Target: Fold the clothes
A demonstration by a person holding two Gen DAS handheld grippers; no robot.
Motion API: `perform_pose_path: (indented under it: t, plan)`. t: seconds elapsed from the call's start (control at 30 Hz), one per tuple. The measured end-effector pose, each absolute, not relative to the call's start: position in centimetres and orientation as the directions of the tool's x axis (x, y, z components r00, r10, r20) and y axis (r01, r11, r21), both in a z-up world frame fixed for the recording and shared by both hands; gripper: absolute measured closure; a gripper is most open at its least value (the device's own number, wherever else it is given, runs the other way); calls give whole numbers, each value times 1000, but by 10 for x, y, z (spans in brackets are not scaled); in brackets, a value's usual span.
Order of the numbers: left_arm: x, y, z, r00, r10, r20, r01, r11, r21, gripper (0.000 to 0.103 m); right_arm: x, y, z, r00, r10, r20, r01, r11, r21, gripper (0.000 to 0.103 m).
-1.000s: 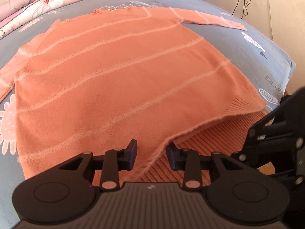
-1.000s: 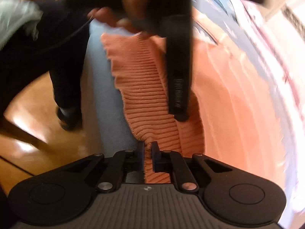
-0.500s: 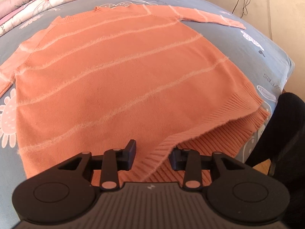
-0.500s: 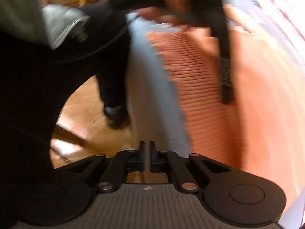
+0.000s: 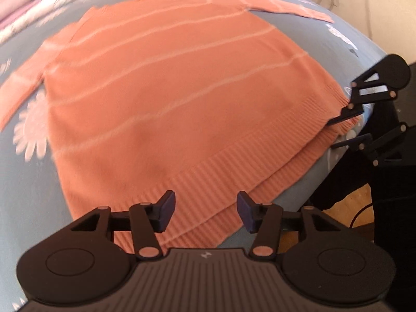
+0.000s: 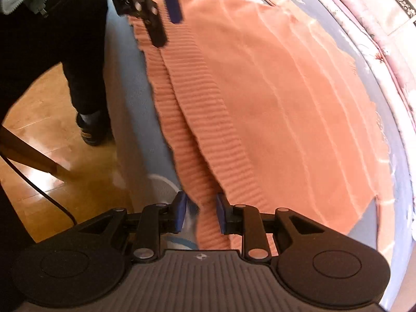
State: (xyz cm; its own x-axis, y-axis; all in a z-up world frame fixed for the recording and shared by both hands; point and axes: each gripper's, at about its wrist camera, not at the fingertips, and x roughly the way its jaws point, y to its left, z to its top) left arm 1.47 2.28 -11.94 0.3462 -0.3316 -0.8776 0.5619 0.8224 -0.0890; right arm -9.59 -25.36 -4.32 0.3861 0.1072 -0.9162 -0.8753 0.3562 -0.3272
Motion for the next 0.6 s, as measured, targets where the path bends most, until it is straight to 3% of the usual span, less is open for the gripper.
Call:
perform_pose_path:
  t: [0.07,0.13,0.47,0.6]
  plan:
    - [16,25,-122,345,-321,-882,555,828,-84,50,-95,-257,-42,398,86,-913,-875,336,-349,75]
    - [17,24,-126,341,-309,-888,554,829,-76,50,-82,-245,-55,396,41,-917,-880,303,-367,99]
    - [16,27,-127,333,-303,-893,557,827,-73,49,-77,-261,-33,229,46,-972,-938,277,-208,100]
    - [14,34,-120,325,-320,-890,536,837,-105,49,-65,-253,-32,193,80,-978,-927,341,-155,93]
